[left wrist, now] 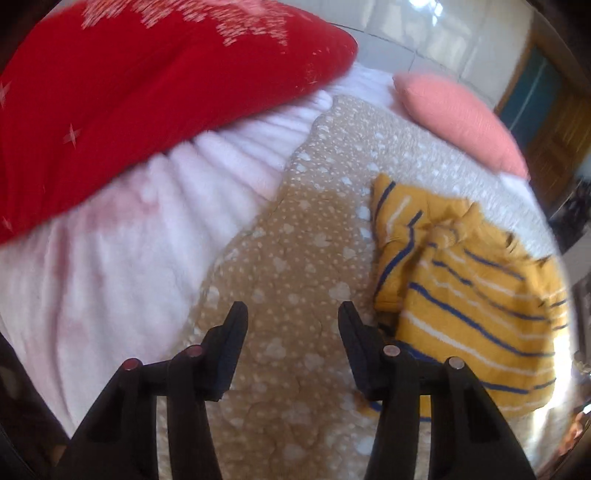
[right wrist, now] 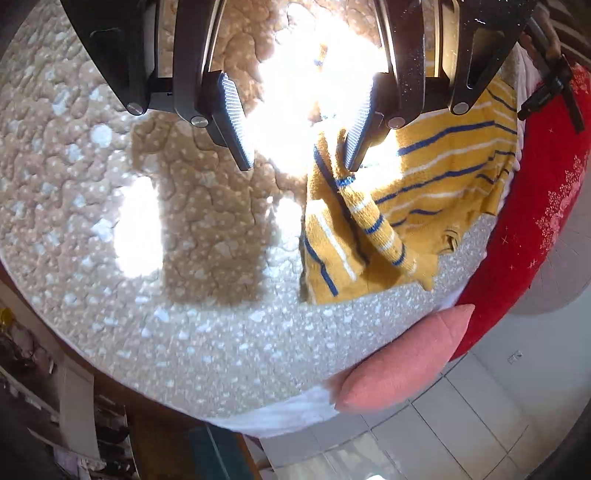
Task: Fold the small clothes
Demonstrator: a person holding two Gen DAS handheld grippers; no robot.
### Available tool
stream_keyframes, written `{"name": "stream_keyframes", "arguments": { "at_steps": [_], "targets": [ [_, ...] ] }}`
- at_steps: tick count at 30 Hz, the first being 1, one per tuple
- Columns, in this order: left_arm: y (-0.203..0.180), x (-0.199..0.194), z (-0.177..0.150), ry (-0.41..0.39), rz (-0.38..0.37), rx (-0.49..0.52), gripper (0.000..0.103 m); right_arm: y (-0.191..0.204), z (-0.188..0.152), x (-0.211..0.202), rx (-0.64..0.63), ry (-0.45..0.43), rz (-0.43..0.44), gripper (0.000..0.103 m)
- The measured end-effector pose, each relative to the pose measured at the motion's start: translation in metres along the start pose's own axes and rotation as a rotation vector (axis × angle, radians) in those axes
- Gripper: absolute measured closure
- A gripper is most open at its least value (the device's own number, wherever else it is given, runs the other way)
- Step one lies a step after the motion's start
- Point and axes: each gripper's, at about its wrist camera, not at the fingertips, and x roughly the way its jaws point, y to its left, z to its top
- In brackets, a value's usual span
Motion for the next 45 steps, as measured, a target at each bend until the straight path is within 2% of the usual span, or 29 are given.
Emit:
{"name": "stream_keyframes", "arguments": {
  "at_steps": [3, 6, 8, 9, 10, 13, 17, 22, 26, 29, 32, 34, 36, 39, 41, 43, 44, 45],
  "targets": [
    [0.006, -0.007, -0.014, -0.037, -0.084, -0.087, 0.037, 0.029, 0.000, -0.025, -0.090, -0.062, 0.015, 0.047],
    [-0.002, 0.005, -0.035, -0.058, -0.153, -0.139, 0.034, 0.075, 0.002, -0.029, -0.155, -0.065, 0.068, 0.048],
    [-0.012, 0.012, -0.049, -0.094, -0.131, -0.124, 0.032, 0.115, 0.000, -0.019, -0.227, -0.034, 0.096, 0.064],
    [-0.016, 0.012, -0.056, -0.138, -0.111, -0.091, 0.032, 0.139, -0.002, -0.009, -0.269, -0.009, 0.105, 0.077],
    [-0.019, 0.011, -0.061, -0.175, -0.108, -0.064, 0.032, 0.159, -0.003, 0.001, -0.306, 0.011, 0.104, 0.079],
    [-0.012, 0.007, -0.070, -0.229, -0.160, -0.064, 0.030, 0.220, -0.007, 0.039, -0.390, 0.049, 0.115, 0.079],
    [0.004, 0.006, -0.071, -0.228, -0.257, -0.129, 0.029, 0.287, -0.007, 0.104, -0.418, 0.138, 0.140, 0.079],
    [0.001, 0.004, -0.067, -0.202, -0.276, -0.069, 0.026, 0.356, -0.012, 0.186, -0.488, 0.202, 0.046, 0.077],
    [0.022, -0.004, -0.062, -0.208, -0.345, -0.131, 0.026, 0.389, -0.016, 0.207, -0.568, 0.230, 0.054, 0.078],
    [0.042, -0.011, -0.060, -0.234, -0.345, -0.194, 0.025, 0.393, -0.014, 0.199, -0.589, 0.244, 0.099, 0.078],
    [0.058, -0.011, -0.058, -0.234, -0.373, -0.251, 0.025, 0.383, -0.013, 0.182, -0.526, 0.256, 0.164, 0.061],
    [0.064, -0.012, -0.056, -0.242, -0.369, -0.273, 0.025, 0.381, -0.022, 0.167, -0.535, 0.248, 0.180, 0.044],
    [0.068, -0.015, -0.056, -0.252, -0.362, -0.286, 0.025, 0.384, -0.037, 0.158, -0.570, 0.260, 0.181, 0.036],
    [0.070, -0.018, -0.056, -0.263, -0.348, -0.293, 0.025, 0.389, -0.057, 0.154, -0.610, 0.279, 0.179, 0.034],
    [0.072, -0.021, -0.058, -0.271, -0.336, -0.296, 0.025, 0.396, -0.070, 0.158, -0.642, 0.265, 0.146, 0.027],
    [0.075, -0.024, -0.060, -0.273, -0.326, -0.308, 0.025, 0.404, -0.084, 0.166, -0.679, 0.237, 0.089, 0.023],
    [0.076, -0.023, -0.060, -0.270, -0.328, -0.313, 0.025, 0.408, -0.091, 0.172, -0.709, 0.226, 0.038, 0.023],
    [0.076, -0.023, -0.061, -0.269, -0.327, -0.318, 0.025, 0.414, -0.098, 0.178, -0.759, 0.213, -0.026, 0.029]
  ]
}}
